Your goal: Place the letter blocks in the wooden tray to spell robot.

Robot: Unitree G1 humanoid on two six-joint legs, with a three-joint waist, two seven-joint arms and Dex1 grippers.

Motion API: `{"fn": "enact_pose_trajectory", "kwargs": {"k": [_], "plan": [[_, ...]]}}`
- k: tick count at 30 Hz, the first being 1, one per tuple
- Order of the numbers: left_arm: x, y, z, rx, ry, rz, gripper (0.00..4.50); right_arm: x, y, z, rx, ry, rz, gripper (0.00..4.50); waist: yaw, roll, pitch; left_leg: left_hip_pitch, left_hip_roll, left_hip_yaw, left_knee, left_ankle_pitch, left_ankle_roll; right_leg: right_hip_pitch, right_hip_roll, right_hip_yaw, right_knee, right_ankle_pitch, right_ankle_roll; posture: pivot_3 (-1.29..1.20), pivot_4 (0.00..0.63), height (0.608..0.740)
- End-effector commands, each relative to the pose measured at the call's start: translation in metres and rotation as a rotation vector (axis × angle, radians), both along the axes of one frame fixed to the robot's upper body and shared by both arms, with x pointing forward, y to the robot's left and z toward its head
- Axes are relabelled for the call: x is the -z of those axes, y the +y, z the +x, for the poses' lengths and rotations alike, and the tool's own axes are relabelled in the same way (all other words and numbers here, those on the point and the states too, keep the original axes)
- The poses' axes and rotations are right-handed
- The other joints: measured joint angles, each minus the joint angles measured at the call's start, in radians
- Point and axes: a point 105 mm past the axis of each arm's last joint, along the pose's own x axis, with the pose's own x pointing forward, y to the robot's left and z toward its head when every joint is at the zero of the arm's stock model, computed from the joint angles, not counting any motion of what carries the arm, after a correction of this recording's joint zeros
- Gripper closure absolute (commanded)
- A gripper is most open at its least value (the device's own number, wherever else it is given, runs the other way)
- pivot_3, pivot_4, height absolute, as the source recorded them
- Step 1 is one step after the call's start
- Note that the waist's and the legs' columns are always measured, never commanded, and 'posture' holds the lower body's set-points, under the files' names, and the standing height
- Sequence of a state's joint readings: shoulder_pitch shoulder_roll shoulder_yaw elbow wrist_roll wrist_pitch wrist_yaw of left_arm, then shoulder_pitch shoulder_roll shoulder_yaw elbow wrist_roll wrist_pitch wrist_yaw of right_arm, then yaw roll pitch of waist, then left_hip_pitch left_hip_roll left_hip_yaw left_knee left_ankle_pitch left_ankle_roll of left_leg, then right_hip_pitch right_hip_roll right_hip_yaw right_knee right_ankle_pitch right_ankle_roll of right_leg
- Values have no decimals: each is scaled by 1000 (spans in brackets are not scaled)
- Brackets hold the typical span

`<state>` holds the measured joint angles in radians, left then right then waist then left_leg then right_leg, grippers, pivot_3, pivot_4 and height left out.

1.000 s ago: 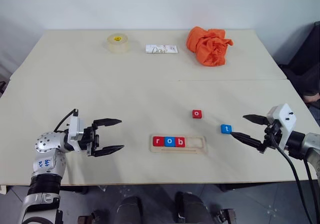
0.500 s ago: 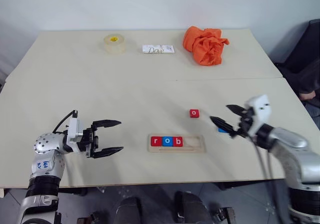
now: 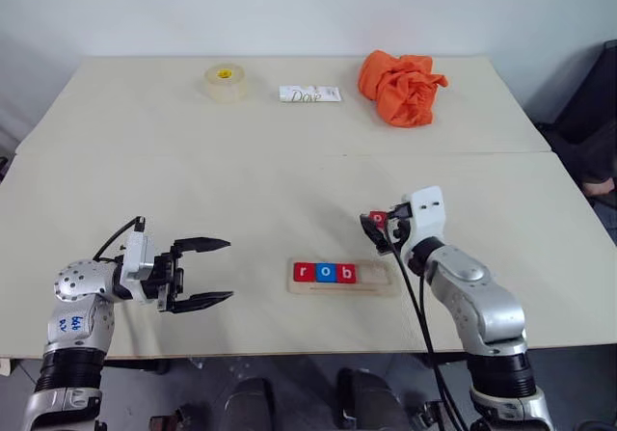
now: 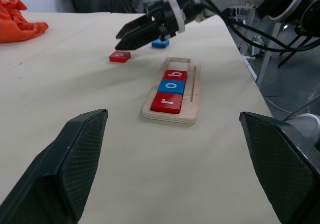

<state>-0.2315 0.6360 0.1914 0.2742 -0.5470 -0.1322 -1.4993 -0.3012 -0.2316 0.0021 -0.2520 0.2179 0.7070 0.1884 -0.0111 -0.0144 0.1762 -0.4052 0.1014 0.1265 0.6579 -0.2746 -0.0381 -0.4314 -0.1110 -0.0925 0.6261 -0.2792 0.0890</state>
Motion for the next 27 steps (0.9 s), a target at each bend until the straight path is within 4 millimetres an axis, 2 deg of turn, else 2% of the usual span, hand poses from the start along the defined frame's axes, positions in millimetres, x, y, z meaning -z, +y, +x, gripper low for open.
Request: {"fn": "enact_pose_trajectory", "kwargs": {"k": [1, 11, 15, 21, 24, 27], "plan": [[-11, 1, -3, 14, -38, -4, 0, 0, 0, 6, 58, -21, -18, 25, -3, 0, 0, 0, 0, 0, 0, 0, 0, 0, 0, 0, 0, 0, 0, 0, 150, 740], [-12, -2, -4, 22, -30, -3, 0, 13, 14, 11, 76, 18, -10, 25, -22, 0, 0, 0, 0, 0, -2, 0, 0, 0, 0, 0, 0, 0, 0, 0, 150, 740], [-11, -2, -4, 21, -31, -4, 0, 15, 14, 14, 109, 28, -8, 907, -23, 0, 0, 1, 0, 0, -2, 0, 0, 0, 0, 0, 0, 0, 0, 0, 150, 740], [-10, -3, -4, 20, -32, -7, 0, 13, 21, 14, 93, 18, -7, 2951, -22, 0, 0, 1, 0, 0, -2, 0, 0, 0, 0, 0, 0, 0, 0, 0, 150, 740], [-10, -3, -2, 22, -31, -10, 0, 5, 19, 16, 86, -10, -14, 3036, -22, 0, 0, 1, 0, 0, -2, 0, 0, 0, 0, 0, 0, 0, 0, 0, 150, 740], [-8, -5, 0, 42, -22, -12, 0, -22, 12, 15, 77, -72, -13, 3036, -21, 0, 0, 0, 0, 0, -2, 0, 0, 0, 0, 0, 0, 0, 0, 0, 150, 740]]}}
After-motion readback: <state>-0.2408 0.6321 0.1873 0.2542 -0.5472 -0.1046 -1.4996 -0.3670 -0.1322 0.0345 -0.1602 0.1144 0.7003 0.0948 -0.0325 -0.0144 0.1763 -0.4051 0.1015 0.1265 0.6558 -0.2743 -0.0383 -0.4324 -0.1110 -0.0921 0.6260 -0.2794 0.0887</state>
